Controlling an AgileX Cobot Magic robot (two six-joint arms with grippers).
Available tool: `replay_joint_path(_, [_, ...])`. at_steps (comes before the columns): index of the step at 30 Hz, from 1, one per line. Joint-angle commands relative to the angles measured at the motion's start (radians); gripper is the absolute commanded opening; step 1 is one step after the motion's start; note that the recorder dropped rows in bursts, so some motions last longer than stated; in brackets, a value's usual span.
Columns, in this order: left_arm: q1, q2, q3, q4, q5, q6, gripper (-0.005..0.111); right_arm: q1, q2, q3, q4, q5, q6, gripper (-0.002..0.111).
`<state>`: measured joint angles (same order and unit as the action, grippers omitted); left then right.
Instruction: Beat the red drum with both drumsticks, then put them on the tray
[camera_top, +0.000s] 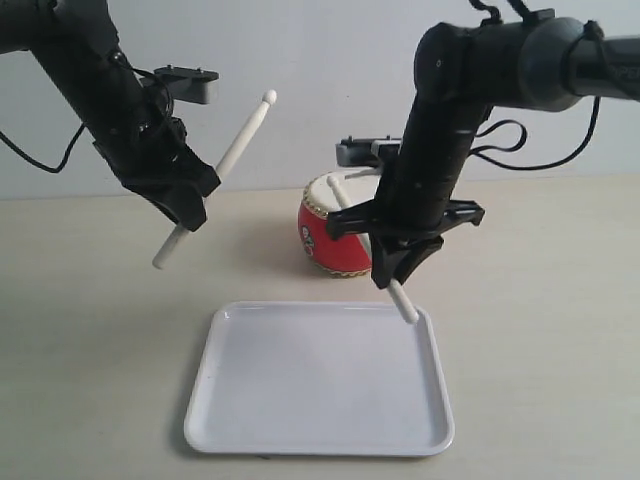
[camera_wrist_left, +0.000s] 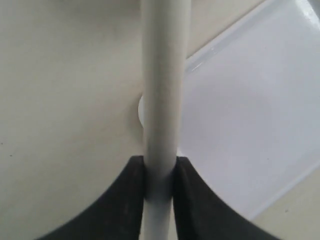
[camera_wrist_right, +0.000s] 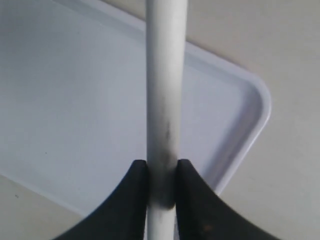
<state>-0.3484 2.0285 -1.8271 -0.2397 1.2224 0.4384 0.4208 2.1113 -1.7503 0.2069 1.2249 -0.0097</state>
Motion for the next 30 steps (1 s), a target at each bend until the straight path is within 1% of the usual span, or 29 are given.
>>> replay_joint_path(1, [0.006, -0.015, 0.003, -0.026, -0.001, -0.002, 0.000, -0.023, -0.110, 0.029, -0.022, -0.004, -0.012, 0.000])
replay_joint_path(5, [0.006, -0.015, 0.003, -0.027, -0.001, -0.002, 0.000, -0.048, -0.158, 0.103, 0.016, -0.004, -0.014, 0.000])
replay_joint_path(10, [0.006, -0.015, 0.003, -0.043, -0.001, -0.002, 0.000, -0.048, -0.179, 0.080, -0.003, -0.004, -0.026, 0.000])
replay_joint_path(12, [0.006, -0.015, 0.003, -0.051, -0.001, -0.002, 0.000, -0.048, -0.152, 0.083, -0.011, -0.004, -0.026, 0.000])
replay_joint_path(16, [0.006, -0.015, 0.004, -0.050, -0.001, -0.002, 0.000, -0.048, -0.029, 0.181, 0.004, -0.004, -0.003, 0.000])
replay_joint_path(19, [0.006, -0.015, 0.004, -0.050, -0.001, -0.002, 0.000, -0.048, -0.018, 0.196, 0.020, -0.004, -0.012, 0.000])
replay_joint_path(22, [0.006, -0.011, 0.004, -0.054, -0.001, -0.002, 0.000, -0.048, -0.083, 0.160, 0.010, -0.004, -0.040, 0.000])
replay_joint_path(25, [0.000, 0.008, 0.004, -0.074, -0.001, 0.001, 0.000, -0.048, -0.172, 0.099, -0.040, -0.004, -0.042, 0.000])
replay_joint_path(28, [-0.010, 0.081, 0.004, -0.104, -0.001, 0.055, 0.000, -0.048, -0.311, 0.046, -0.132, -0.004, -0.049, 0.000])
replay_joint_path(30, [-0.021, 0.144, 0.003, -0.111, -0.001, 0.076, 0.000, -0.048, -0.336, 0.048, -0.164, -0.004, -0.045, 0.000])
